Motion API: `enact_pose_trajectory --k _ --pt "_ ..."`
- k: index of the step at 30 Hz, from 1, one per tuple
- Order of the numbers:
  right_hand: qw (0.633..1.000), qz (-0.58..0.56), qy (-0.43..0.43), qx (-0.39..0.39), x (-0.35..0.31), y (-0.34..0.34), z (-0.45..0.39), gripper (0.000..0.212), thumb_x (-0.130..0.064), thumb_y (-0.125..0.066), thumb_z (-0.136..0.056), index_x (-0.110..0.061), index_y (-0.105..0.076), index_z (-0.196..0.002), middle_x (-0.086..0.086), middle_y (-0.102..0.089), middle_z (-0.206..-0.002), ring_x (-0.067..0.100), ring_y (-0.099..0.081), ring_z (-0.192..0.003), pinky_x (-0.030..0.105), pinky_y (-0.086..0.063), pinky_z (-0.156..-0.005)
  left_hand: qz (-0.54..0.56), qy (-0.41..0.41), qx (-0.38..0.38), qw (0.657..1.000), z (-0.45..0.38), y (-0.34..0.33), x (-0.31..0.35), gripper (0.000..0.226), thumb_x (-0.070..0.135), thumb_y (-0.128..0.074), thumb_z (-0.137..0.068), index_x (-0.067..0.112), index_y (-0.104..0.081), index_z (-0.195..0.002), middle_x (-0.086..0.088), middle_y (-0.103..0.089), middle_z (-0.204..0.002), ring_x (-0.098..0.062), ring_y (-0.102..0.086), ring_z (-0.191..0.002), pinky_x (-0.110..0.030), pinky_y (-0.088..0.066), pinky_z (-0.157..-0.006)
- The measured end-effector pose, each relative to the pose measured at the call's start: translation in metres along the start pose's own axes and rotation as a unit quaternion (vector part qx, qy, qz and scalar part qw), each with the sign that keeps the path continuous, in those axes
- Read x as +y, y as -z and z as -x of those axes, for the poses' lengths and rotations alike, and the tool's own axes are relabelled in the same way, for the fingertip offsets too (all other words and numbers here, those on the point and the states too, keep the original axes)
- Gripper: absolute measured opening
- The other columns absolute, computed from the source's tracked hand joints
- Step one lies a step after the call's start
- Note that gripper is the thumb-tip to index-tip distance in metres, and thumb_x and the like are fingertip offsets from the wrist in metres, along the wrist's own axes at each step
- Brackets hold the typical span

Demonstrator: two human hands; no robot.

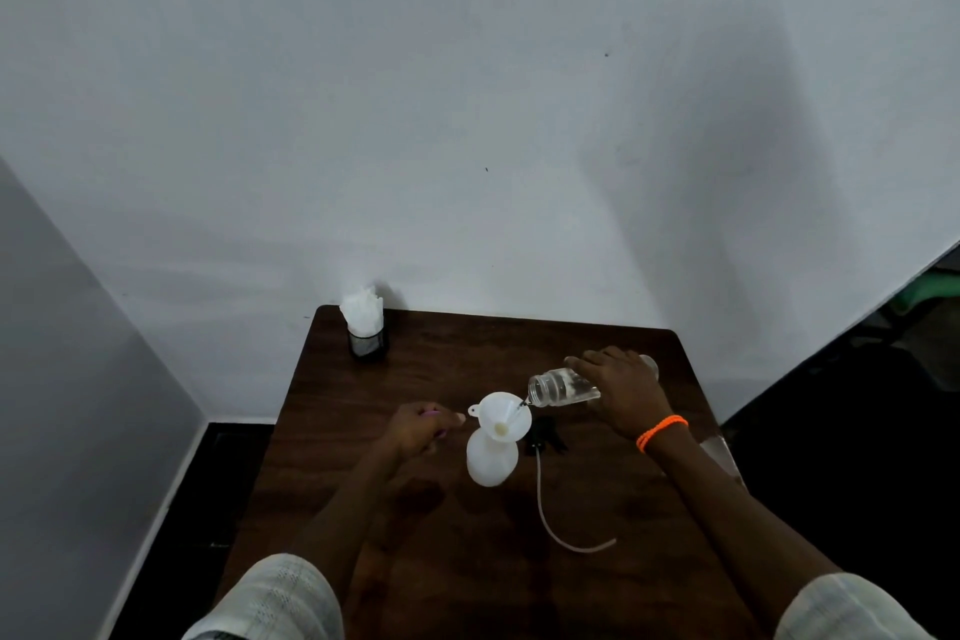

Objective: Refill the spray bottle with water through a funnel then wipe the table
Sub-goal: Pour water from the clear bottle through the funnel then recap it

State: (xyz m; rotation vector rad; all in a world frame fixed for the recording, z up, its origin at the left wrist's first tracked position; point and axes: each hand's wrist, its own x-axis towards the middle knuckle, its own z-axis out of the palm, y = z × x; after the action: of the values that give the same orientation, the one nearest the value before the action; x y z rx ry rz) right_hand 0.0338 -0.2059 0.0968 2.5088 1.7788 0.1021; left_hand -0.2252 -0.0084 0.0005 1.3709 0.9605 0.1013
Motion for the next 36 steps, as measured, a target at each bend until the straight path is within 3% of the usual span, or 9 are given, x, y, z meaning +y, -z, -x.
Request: enact_pose_trajectory --k 11,36 --pt "1.0 -0.002 -0.004 0.007 -0.0026 0.0015 0.0011 0.069 -0.017 -0.089 -0.051 -0.023 -0.073 -0.118 -0.001 -0.074 -0.105 0.025 -0.069 -0.088 0.039 -0.055 -0.072 -0.012 0.004 -0.005 1.0 0.0012 0.0016 -0.0025 0.022 0.03 -0.082 -0.081 0.011 -0.079 -0.09 -0.005 -0.061 -0.068 -0.015 -0.053 -0.055 -0.025 -0.041 -0.049" --pt "1.0 -0.001 0.0 0.007 -0.003 0.0075 0.0014 0.072 -0.018 -0.09 -0.048 -0.022 -0.073 -0.117 -0.002 -0.074 -0.104 0.025 -0.068 -0.088 0.039 -0.054 -0.07 -0.006 0.009 -0.001 1.0 -0.0011 0.0029 -0.0082 0.029 0.032 -0.084 -0.079 0.006 -0.078 -0.092 -0.009 -0.062 -0.072 -0.016 -0.052 -0.053 -0.023 -0.039 -0.045"
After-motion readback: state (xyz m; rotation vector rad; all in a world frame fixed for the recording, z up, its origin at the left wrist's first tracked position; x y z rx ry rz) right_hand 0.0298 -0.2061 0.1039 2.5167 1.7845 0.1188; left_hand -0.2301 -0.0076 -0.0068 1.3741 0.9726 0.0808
